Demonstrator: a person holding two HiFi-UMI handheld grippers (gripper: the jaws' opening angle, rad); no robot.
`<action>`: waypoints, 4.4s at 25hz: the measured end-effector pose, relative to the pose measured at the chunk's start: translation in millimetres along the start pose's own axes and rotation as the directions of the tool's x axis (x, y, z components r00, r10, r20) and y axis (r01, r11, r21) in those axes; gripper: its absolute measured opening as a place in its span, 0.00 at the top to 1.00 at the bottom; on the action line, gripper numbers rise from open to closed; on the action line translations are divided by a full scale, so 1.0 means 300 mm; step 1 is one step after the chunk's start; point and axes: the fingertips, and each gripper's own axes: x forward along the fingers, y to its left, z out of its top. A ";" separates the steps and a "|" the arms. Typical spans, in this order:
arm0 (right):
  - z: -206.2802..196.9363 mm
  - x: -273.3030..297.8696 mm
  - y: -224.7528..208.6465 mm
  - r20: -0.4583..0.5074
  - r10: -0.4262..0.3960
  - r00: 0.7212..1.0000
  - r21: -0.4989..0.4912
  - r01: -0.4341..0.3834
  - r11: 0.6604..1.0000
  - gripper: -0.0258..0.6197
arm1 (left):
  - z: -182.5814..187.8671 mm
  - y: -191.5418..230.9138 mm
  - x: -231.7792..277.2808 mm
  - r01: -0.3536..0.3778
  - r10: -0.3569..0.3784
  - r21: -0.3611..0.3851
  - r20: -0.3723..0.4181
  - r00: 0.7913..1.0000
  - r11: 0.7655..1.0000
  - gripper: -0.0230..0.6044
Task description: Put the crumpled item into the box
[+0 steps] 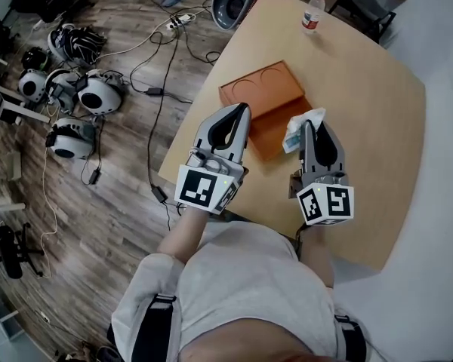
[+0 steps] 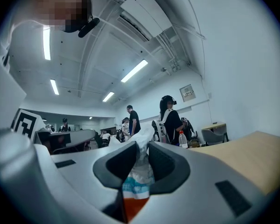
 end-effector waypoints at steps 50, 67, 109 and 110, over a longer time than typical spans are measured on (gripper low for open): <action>-0.688 0.196 0.041 -0.687 0.126 0.716 -0.130 -0.291 0.948 0.83 | -0.083 0.125 -0.121 -0.188 0.188 -0.002 -0.069 0.980 0.982 0.94; -0.826 0.188 0.052 -0.875 0.012 0.483 -0.207 -0.398 0.894 0.83 | -0.078 0.189 -0.162 -0.222 0.221 -0.003 -0.074 0.973 0.975 0.94; -0.630 0.142 0.085 -0.625 0.081 0.776 -0.091 -0.176 0.980 0.94 | -0.007 0.151 -0.238 -0.157 0.158 0.033 -0.041 0.987 0.987 0.94; -0.620 0.135 0.086 -0.610 0.069 0.789 -0.096 -0.161 0.982 0.94 | -0.004 0.148 -0.240 -0.146 0.147 0.033 -0.039 0.988 0.989 0.94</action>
